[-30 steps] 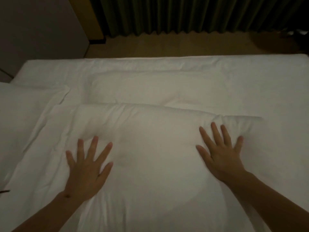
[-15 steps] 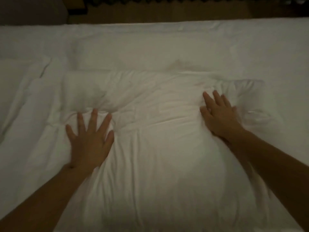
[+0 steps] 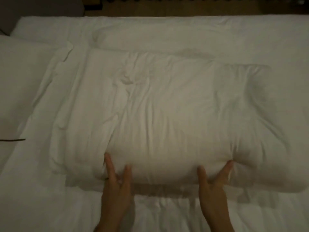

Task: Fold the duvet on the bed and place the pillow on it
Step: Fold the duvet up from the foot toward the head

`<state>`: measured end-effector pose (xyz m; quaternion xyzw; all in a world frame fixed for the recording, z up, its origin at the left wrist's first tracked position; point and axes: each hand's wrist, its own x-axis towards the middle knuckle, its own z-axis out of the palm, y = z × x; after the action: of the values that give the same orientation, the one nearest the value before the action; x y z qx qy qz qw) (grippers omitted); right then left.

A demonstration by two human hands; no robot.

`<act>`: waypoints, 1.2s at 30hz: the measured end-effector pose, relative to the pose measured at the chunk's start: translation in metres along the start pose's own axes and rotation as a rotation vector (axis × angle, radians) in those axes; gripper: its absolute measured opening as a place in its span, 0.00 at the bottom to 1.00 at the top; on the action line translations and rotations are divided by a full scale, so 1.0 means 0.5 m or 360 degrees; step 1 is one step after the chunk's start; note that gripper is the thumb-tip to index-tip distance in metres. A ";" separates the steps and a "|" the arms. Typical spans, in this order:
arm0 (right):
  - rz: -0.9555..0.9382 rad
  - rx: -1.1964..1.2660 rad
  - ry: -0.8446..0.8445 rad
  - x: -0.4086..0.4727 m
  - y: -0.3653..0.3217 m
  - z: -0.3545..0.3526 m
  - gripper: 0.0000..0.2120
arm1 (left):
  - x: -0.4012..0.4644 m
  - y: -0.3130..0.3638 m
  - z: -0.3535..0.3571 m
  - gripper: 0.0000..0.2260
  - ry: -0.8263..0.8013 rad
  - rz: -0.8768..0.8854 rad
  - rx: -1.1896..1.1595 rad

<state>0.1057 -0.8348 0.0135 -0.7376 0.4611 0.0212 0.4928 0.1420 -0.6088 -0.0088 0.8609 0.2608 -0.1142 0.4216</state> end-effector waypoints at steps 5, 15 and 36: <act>0.0141 0.0480 0.0530 0.050 -0.023 0.084 0.48 | 0.029 0.022 0.030 0.38 0.0096 -0.0024 -0.0436; -0.0228 0.0879 0.0577 0.131 -0.058 0.067 0.19 | 0.108 0.122 0.075 0.32 0.0459 -0.0024 -0.1190; 0.0075 0.0349 0.0105 -0.532 0.073 -0.409 0.11 | -0.590 0.003 -0.333 0.28 0.0012 -0.0239 -0.0807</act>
<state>-0.1591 -0.8154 0.2219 -0.6686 0.4938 -0.0420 0.5544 -0.1082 -0.5830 0.2181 0.7064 0.3459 -0.0729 0.6133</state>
